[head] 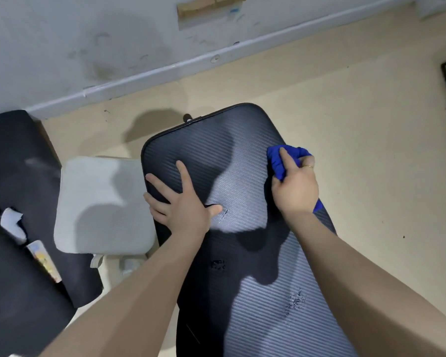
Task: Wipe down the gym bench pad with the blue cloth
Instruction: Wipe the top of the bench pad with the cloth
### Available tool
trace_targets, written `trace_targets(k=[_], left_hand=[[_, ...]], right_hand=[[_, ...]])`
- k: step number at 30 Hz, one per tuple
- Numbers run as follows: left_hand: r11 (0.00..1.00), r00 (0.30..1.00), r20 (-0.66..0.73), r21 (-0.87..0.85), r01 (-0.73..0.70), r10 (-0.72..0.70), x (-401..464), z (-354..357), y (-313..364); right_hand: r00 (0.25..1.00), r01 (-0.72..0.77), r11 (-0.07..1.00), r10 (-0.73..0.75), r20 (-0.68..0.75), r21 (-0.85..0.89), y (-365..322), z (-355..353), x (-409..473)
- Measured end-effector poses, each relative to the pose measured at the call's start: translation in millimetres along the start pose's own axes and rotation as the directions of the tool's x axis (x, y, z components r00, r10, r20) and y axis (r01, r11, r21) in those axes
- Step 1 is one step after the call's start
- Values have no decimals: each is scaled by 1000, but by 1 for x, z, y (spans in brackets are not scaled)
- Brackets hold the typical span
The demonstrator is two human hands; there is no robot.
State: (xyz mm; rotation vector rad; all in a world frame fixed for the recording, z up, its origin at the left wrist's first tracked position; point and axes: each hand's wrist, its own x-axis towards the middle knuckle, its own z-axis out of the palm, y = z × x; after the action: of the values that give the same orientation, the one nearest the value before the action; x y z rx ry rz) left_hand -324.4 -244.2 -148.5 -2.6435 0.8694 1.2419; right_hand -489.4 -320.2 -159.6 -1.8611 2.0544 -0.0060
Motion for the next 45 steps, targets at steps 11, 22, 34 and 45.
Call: trace_targets(k=[11, 22, 34, 45], left_hand=[[755, 975, -162, -618, -220, 152, -5, -32, -77], [578, 943, 245, -813, 73, 226, 3, -51, -105], [580, 921, 288, -810, 88, 261, 16, -38, -119], [568, 916, 221, -823, -8, 334, 28, -81, -102]], right_hand=[[908, 358, 933, -337, 251, -43, -62, 23, -87], [779, 601, 793, -554, 294, -98, -103, 51, -148], [903, 404, 912, -385, 190, -72, -125, 65, -165], [966, 248, 960, -234, 111, -131, -170, 65, -90]])
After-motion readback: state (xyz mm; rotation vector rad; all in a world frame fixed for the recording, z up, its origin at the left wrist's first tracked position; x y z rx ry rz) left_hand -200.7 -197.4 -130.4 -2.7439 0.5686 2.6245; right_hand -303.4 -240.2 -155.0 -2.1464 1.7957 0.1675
